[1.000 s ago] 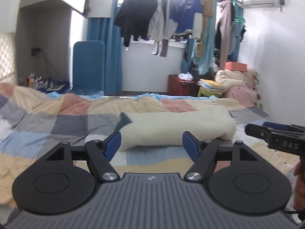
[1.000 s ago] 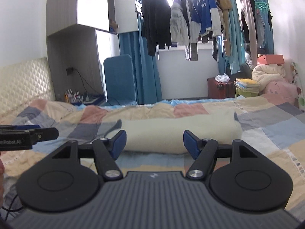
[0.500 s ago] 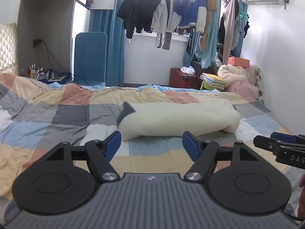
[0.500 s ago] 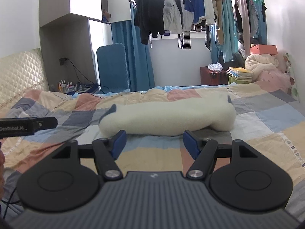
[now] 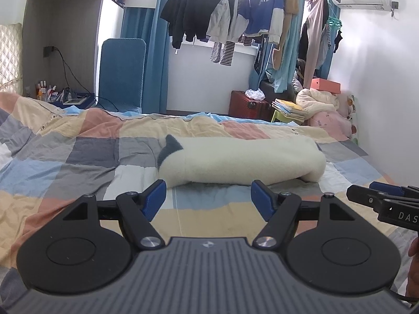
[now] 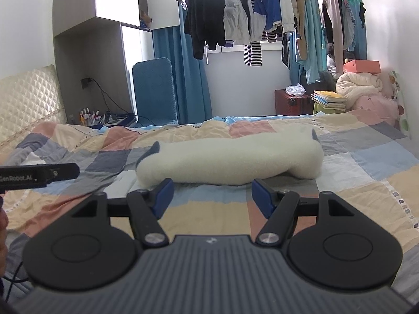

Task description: Fold large clothes

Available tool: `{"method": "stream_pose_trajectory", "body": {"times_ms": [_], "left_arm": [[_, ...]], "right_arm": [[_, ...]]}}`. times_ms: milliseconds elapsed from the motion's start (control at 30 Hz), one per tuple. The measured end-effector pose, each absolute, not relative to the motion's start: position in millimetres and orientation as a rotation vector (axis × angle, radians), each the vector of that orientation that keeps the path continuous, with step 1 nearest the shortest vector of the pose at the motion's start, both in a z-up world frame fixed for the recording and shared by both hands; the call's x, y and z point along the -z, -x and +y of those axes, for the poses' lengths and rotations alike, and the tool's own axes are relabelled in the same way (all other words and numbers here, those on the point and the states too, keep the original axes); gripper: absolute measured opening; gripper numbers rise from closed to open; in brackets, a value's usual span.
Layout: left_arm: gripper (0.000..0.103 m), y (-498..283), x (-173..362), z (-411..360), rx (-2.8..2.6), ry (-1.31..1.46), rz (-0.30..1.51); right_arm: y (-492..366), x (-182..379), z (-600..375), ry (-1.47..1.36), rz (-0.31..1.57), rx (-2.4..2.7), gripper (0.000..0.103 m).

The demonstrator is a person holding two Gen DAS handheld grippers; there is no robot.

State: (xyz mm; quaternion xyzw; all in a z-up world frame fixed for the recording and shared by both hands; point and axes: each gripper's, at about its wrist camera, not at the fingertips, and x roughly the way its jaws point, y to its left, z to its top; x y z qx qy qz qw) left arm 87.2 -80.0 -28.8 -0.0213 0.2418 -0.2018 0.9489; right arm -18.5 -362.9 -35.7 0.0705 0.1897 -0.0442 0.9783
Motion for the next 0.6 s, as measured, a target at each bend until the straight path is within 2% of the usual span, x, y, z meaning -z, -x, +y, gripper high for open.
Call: {"method": "stream_pose_trajectory", "body": {"times_ms": [467,600], "left_arm": [[0.077,-91.5,33.1,-80.7,0.410,0.025,0.506],[0.085,-90.2,33.7,-80.3,0.408,0.025,0.502]], "right_arm": [[18.2,39.9,-362.9,-0.163,0.393,0.106,0.068],[18.3,40.0,-364.0,-0.169,0.402,0.114,0.068]]}}
